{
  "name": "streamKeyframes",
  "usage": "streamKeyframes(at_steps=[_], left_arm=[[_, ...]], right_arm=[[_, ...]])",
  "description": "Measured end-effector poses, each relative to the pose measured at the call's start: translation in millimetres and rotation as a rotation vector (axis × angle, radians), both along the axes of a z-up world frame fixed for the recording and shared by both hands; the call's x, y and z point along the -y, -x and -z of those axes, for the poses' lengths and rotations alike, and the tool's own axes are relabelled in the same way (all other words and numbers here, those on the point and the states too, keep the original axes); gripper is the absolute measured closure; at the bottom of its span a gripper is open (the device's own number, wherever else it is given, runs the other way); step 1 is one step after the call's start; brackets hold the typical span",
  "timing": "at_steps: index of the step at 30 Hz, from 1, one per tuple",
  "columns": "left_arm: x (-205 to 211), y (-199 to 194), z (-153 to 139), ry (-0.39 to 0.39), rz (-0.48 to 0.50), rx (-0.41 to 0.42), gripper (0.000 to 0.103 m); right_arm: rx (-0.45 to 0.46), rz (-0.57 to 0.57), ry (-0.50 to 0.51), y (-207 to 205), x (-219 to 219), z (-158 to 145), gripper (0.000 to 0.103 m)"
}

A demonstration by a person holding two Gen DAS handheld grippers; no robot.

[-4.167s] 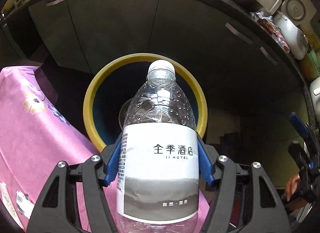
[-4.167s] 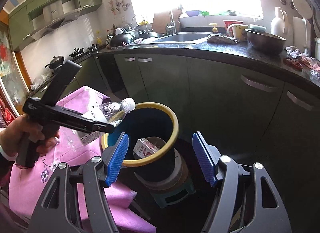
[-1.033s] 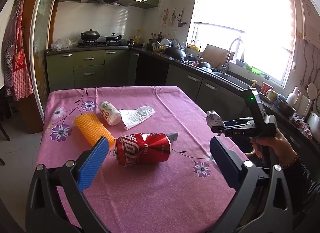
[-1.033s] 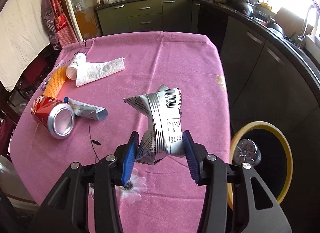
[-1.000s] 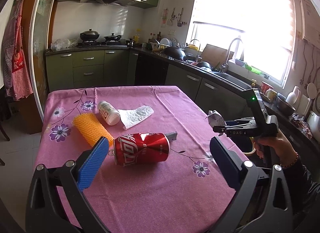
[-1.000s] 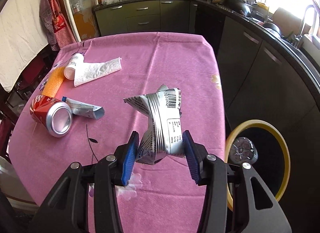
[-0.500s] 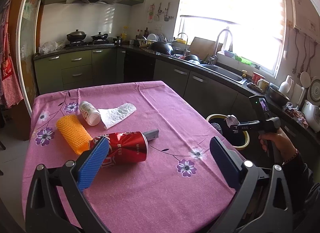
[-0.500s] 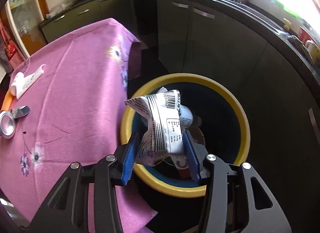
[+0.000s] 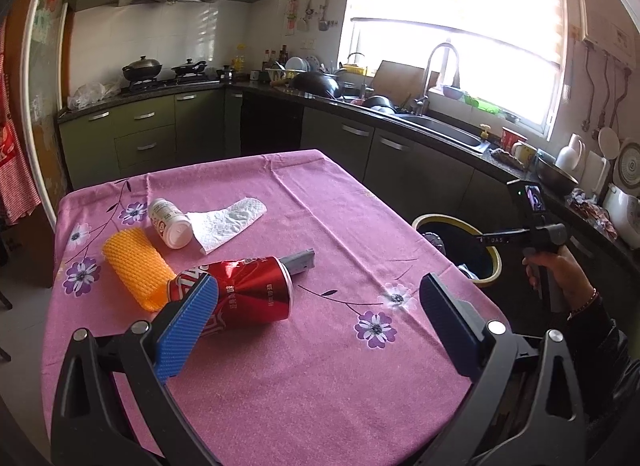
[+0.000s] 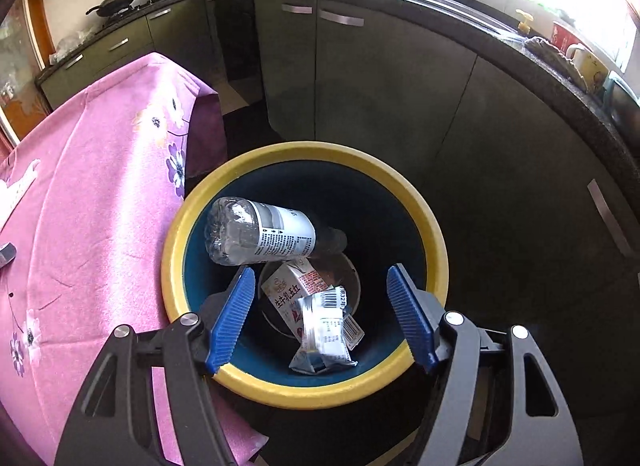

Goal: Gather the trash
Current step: 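Carry the foil wrapper over the bin and open the right gripper, then grasp the silver tube with the left gripper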

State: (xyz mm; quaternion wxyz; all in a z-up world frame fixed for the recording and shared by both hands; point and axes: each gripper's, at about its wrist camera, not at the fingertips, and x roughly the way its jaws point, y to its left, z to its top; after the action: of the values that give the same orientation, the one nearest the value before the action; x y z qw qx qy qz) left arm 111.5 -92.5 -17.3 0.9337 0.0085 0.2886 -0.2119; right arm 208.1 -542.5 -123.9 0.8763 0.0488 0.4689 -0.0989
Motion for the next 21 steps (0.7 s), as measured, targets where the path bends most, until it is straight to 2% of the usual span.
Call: streamKeyframes(at_steps=[5, 9, 13, 15, 21], left_arm=[[18.2, -23.0, 0.0, -0.075, 0.208, -0.023, 0.007], [37.2, -48.4, -1.2, -0.195, 0.343, -0.027, 0.007], [55.8, -80.4, 4.1, -0.307, 0.471, -0.073, 0.007], [62.5, -97.2, 8.3, -0.354, 0.525, -0.116, 0.007], [75.8, -146.5, 28.1, -0.426, 0.664, -0.297, 0.007]], right_arm=[[0.042, -0.045, 0.03, 16.4, -20.3, -16.6, 0.034], [0.059, -0.07, 0.018, 26.4, -30.6, -24.6, 0.034], [0.065, -0.086, 0.011, 33.3, -38.8, -29.6, 0.034], [0.072, -0.092, 0.008, 37.1, -42.7, -32.0, 0.034], [0.085, -0.106, -0.01, 51.9, -54.1, -34.1, 0.034]])
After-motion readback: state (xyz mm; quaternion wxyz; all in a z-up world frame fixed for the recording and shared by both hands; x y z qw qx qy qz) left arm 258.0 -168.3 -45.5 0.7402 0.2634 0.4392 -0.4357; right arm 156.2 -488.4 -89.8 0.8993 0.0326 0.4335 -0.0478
